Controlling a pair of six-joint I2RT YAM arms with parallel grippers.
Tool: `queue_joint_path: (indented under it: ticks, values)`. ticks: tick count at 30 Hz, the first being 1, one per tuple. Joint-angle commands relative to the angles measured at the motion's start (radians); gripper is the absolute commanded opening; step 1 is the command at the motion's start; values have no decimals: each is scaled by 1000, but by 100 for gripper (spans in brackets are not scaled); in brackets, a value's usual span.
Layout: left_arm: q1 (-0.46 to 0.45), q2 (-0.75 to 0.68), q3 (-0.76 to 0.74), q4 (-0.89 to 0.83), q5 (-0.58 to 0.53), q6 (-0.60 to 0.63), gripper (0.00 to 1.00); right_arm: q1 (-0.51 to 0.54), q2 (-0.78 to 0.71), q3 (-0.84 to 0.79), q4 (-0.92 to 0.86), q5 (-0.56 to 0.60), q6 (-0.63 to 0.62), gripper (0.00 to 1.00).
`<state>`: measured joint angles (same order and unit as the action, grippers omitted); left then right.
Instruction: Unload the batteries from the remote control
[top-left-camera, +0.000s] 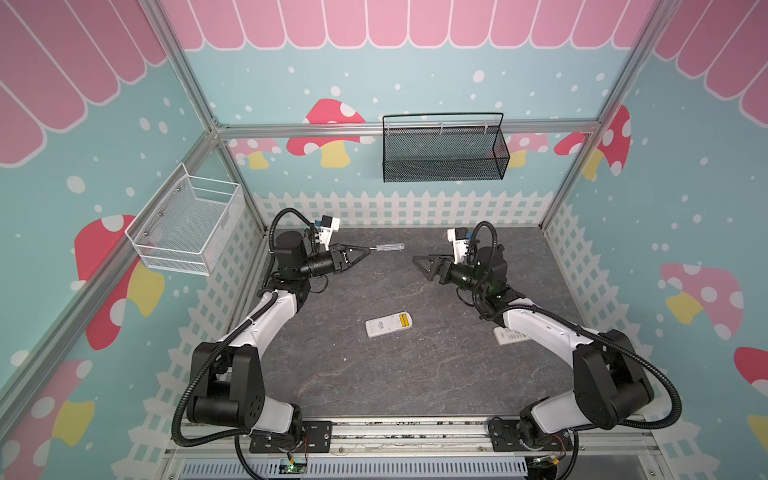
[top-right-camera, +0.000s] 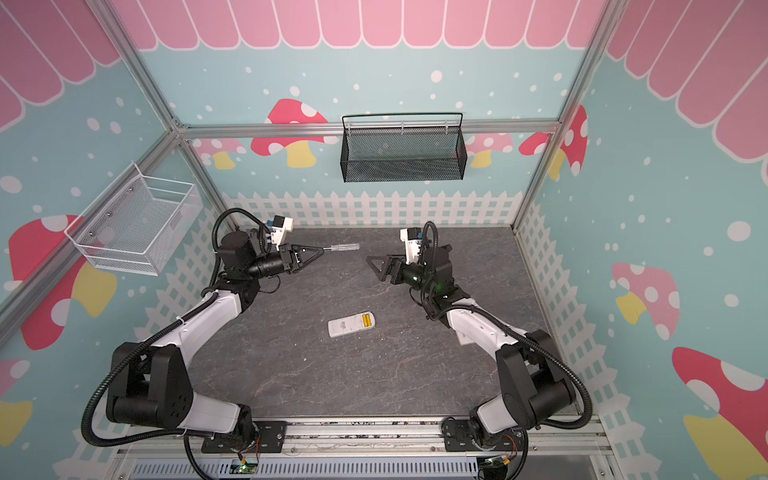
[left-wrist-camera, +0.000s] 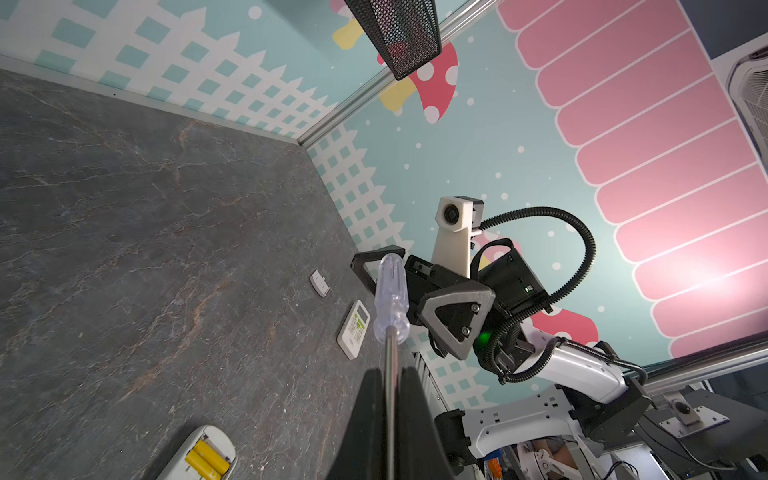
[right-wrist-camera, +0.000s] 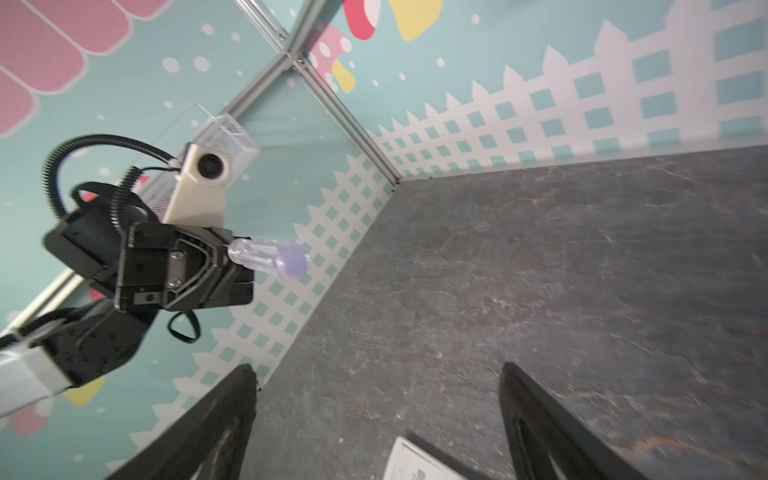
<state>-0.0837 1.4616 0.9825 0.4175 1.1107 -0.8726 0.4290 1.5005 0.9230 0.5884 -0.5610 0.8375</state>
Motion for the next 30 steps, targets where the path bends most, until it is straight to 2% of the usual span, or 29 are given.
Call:
queue_joint_path:
  ticks: [1, 5, 14, 21, 25, 29, 30]
  values:
    - [-19, -20, -33, 124, 13, -59, 0, -3, 55, 30, 213, -146, 163, 89]
    - [-42, -23, -19, 129, 24, -74, 0, 6, 123, 67, 353, -237, 267, 87]
    - [-104, -3, -23, 132, 36, -49, 0, 21, 178, 131, 407, -380, 280, 84]
    - [-137, 9, -8, 141, 67, -49, 0, 22, 195, 158, 403, -492, 273, 72]
    - [-151, 14, -9, 141, 99, -27, 0, 22, 210, 162, 398, -512, 288, 60]
    - [-151, 20, -17, 141, 86, -10, 0, 29, 206, 144, 403, -544, 265, 54]
    - [-151, 22, -16, 140, 85, -9, 0, 29, 211, 143, 401, -540, 265, 50]
